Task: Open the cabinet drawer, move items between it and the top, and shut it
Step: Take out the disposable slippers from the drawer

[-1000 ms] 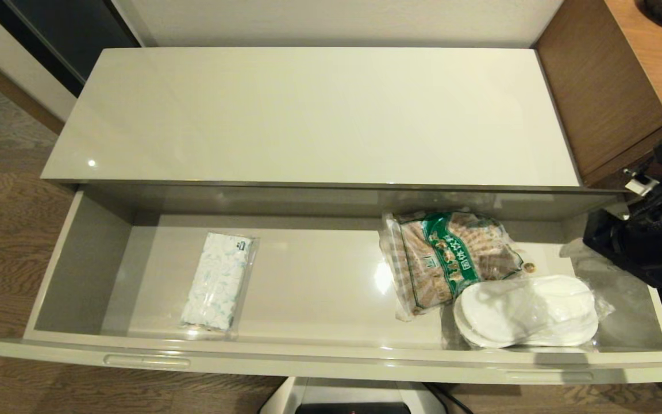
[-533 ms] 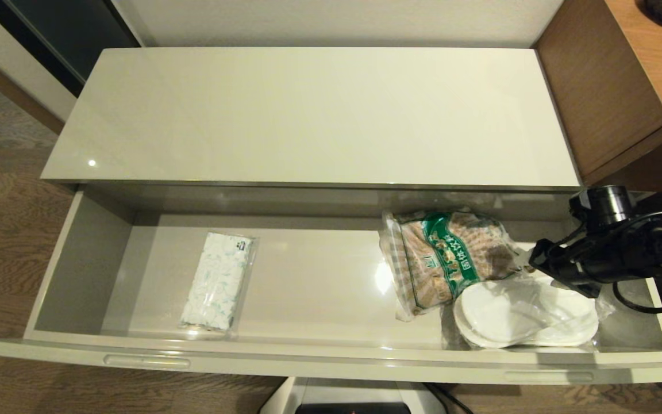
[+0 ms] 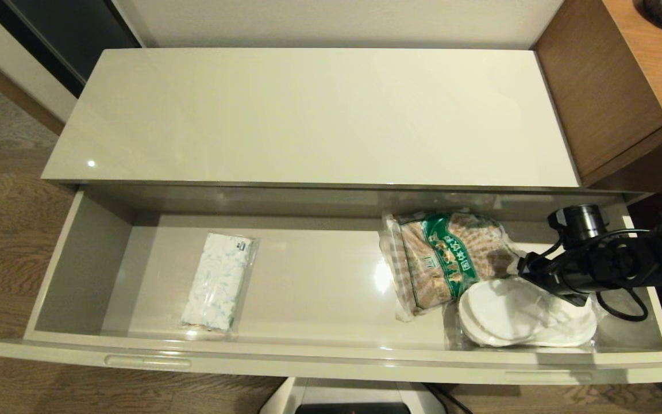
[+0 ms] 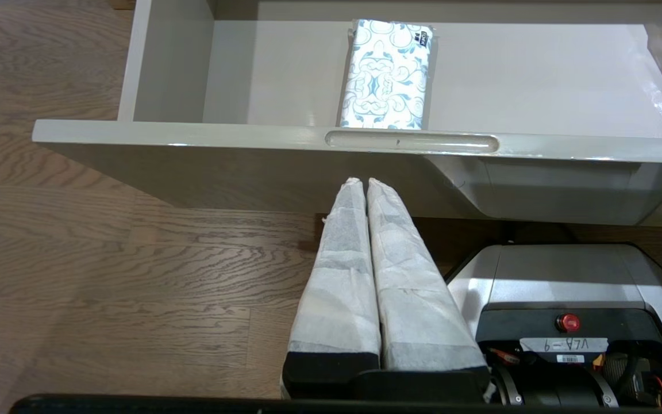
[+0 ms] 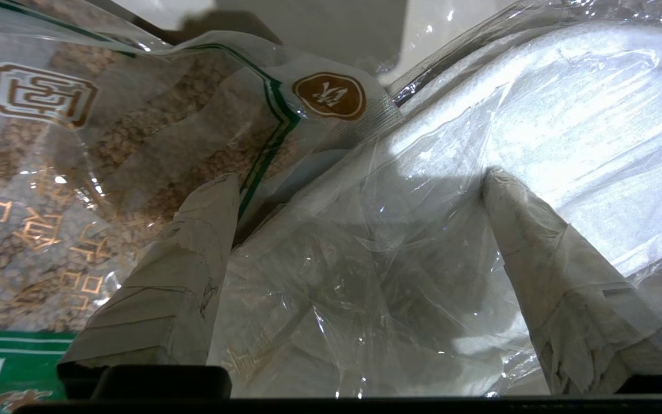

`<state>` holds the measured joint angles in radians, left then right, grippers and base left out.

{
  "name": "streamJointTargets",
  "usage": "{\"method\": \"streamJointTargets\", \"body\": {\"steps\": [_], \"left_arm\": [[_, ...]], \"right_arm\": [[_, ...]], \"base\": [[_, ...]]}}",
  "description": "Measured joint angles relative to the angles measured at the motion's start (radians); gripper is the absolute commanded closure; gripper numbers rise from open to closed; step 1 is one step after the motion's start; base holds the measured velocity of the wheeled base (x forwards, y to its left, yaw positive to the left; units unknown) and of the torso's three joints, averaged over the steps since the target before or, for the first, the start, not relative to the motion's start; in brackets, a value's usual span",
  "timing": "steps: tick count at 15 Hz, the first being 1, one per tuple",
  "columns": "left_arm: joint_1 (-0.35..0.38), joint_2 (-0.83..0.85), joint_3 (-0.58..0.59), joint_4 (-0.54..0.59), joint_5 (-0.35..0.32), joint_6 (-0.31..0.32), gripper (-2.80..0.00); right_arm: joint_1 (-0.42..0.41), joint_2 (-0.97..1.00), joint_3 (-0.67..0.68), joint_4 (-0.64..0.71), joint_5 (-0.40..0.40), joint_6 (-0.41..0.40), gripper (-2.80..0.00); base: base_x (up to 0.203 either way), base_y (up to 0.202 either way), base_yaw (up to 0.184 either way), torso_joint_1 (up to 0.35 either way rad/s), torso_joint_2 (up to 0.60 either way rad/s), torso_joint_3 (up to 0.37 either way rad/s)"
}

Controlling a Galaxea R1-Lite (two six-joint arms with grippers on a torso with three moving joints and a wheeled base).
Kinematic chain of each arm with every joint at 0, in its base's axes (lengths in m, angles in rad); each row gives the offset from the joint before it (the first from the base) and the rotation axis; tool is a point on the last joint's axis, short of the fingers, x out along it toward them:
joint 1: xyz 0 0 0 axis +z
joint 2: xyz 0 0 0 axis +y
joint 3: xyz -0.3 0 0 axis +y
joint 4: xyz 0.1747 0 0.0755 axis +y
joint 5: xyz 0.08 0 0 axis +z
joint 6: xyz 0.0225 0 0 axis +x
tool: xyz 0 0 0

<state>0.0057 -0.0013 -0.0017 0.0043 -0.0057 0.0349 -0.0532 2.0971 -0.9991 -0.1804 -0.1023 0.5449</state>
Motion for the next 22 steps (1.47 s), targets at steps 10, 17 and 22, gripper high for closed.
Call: {"method": "streamJointTargets", "body": {"steps": [10,17,22], "left_arm": [[0.000,0.000,0.000,0.000,0.000,0.000,0.00],[-0.001,0.000,0.000,0.000,0.000,0.000,0.00],[0.000,0.000,0.000,0.000,-0.001,0.000,0.00]], "right_arm": [[-0.016,0.071,0.002,-0.041,0.001,-0.004,-2.80],[-0.110,0.110,-0.018,-0.065,0.004,-0.022,-2.80],[-0.126,0.131,-0.035,-0.068,0.001,-0.024,-2.80]], "base": [[0.000,0.000,0.000,0.000,0.00,0.000],[0.000,0.000,0.000,0.000,0.00,0.000],[0.000,0.000,0.000,0.000,0.00,0.000]]}}
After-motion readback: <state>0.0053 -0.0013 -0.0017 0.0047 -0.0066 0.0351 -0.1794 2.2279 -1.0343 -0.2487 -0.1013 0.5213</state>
